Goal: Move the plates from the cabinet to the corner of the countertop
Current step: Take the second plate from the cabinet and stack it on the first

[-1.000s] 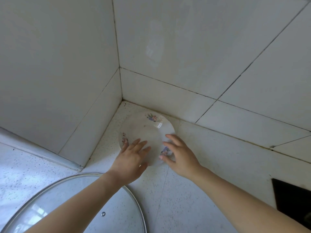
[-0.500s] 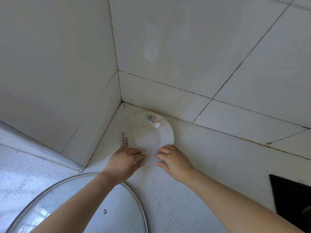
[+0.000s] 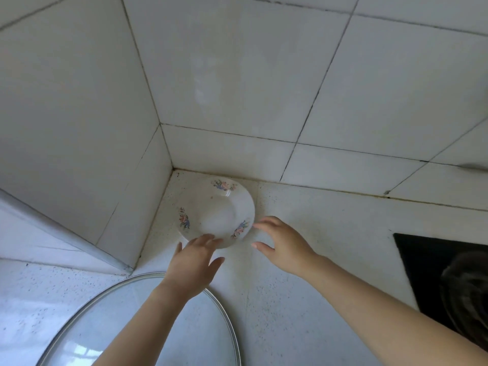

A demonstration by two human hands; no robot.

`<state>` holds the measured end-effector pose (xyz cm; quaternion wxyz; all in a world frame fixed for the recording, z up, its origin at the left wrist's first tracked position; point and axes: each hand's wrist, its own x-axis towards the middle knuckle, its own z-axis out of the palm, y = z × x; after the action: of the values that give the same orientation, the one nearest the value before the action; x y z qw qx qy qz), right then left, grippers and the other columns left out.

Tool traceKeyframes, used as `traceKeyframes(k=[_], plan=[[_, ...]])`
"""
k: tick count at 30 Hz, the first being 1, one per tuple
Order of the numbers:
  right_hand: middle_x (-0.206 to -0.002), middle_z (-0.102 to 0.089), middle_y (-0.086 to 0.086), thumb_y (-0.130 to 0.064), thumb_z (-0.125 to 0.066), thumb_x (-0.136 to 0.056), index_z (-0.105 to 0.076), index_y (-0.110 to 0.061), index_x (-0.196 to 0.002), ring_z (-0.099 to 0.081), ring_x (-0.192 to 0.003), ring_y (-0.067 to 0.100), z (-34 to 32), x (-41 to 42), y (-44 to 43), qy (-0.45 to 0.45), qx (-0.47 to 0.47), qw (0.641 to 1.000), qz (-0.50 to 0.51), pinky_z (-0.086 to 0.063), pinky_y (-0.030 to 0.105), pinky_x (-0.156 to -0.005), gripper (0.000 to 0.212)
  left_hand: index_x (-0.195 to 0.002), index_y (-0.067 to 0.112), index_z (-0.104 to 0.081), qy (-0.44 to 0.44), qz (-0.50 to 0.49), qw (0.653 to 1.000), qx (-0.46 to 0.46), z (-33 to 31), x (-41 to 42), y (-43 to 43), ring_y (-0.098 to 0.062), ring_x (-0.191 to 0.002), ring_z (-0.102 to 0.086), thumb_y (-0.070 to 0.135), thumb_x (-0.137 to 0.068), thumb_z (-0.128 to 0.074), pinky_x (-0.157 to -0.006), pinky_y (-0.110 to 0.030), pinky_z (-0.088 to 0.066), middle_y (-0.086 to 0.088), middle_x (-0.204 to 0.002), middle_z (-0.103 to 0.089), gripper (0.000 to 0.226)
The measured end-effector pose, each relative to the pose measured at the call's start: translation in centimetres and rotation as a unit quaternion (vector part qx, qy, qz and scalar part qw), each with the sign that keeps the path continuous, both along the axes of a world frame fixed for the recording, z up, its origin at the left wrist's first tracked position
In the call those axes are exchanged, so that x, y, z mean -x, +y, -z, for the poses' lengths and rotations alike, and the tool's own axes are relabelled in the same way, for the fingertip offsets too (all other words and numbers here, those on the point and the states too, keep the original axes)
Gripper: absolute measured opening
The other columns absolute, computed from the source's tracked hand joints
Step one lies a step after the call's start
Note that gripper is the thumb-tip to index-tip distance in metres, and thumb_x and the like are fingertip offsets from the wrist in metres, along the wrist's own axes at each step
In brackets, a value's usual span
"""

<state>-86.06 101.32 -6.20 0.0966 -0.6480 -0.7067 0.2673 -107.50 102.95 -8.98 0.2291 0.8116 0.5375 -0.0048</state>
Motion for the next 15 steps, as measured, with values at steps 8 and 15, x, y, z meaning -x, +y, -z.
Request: traceKeyframes(k=[8, 15], plan=[[-0.143, -0.038, -0.007, -0.04, -0.053, -0.091, -0.04, -0.02, -0.138, -0.039, -0.128, 0.008, -4.2, -2.6, -9.4, 0.051, 0.013, 0.994, 0.099, -0.027, 0.014, -0.099, 0.053, -0.136, 0.03, -0.042, -0.095, 0.045, 0.994, -0.018, -3.8, -3.8, -4.4, -0.014, -0.124, -0.048, 0.037, -0.091, -0.049, -0.103, -0.046, -0.039, 0.011, -0.14, -0.045, 0.046], [-0.133, -0.049, -0.01, -0.04, -0.056, -0.089, -0.046, -0.024, -0.133, -0.048, -0.119, 0.008, -8.6, -6.7, -19.1, 0.081, -0.019, 0.98, 0.183, -0.036, 0.018, -0.096, 0.048, -0.132, 0.027, -0.05, -0.141, 0.128, 0.98, -0.059, -9.8, -9.6, -9.3, -0.011, -0.118, -0.053, 0.032, -0.091, -0.054, -0.087, -0.018, -0.036, 0.007, -0.133, -0.054, 0.041]])
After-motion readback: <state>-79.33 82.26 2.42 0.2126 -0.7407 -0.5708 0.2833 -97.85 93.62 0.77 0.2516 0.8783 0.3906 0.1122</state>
